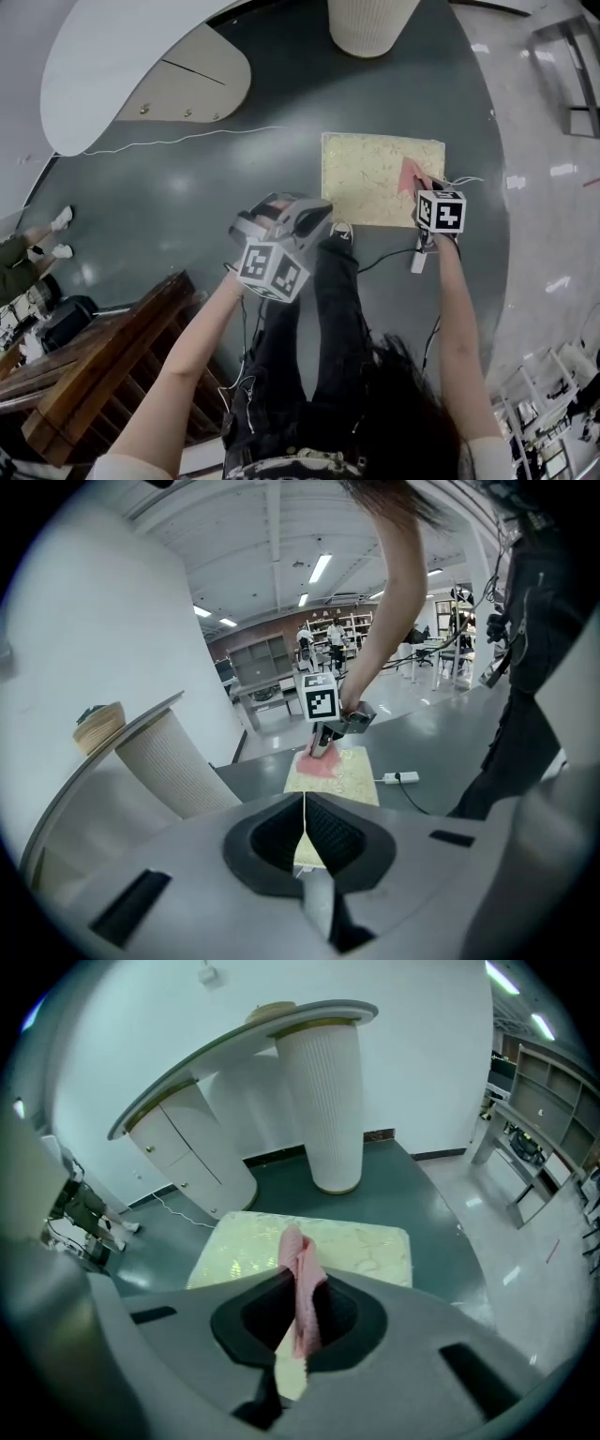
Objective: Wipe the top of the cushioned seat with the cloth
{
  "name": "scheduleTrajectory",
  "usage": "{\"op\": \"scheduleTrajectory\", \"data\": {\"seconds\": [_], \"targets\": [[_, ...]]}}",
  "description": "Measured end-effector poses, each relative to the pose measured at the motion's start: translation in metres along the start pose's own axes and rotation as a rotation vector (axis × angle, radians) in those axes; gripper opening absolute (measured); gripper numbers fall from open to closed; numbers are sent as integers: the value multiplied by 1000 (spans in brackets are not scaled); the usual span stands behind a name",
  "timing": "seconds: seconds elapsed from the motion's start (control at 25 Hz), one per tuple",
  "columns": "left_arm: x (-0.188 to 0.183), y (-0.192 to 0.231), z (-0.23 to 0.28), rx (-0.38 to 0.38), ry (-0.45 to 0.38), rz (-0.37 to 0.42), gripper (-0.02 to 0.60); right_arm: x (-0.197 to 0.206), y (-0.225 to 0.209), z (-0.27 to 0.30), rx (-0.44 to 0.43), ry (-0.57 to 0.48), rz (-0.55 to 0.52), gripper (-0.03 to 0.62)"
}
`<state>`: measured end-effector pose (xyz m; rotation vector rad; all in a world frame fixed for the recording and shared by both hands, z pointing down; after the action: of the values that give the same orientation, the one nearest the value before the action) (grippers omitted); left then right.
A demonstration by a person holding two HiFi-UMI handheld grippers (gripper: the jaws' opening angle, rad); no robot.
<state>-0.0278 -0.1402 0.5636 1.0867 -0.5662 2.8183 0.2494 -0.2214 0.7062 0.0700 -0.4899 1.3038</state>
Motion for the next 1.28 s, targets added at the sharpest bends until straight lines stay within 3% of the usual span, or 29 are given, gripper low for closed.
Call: {"op": "scheduleTrajectory", "data": {"seconds": [0.4, 0.72, 0.96, 1.28], "targets": [[28, -10, -38, -50, 31, -47, 6, 11, 130, 43, -178, 39, -54, 9], [38, -9, -51, -65, 49, -76, 6, 11, 185, 73, -246, 72, -84, 9], [38, -3, -45, -72, 40, -83, 6, 19, 171, 85, -201, 111, -73, 9], [21, -3, -21, -41, 18, -80, 6, 26, 98, 66, -104, 109, -5, 9]]}}
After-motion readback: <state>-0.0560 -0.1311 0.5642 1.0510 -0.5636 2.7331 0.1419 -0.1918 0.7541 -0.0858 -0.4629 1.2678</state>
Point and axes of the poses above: the fingertips, and each gripper's own axes: z forward along the fingers, y to its left, x out of its underside, the point moved 9 cm from there along -z, backward along the fingers, and after that the axes turned 4 degrees about z, right-handed, at the moved point
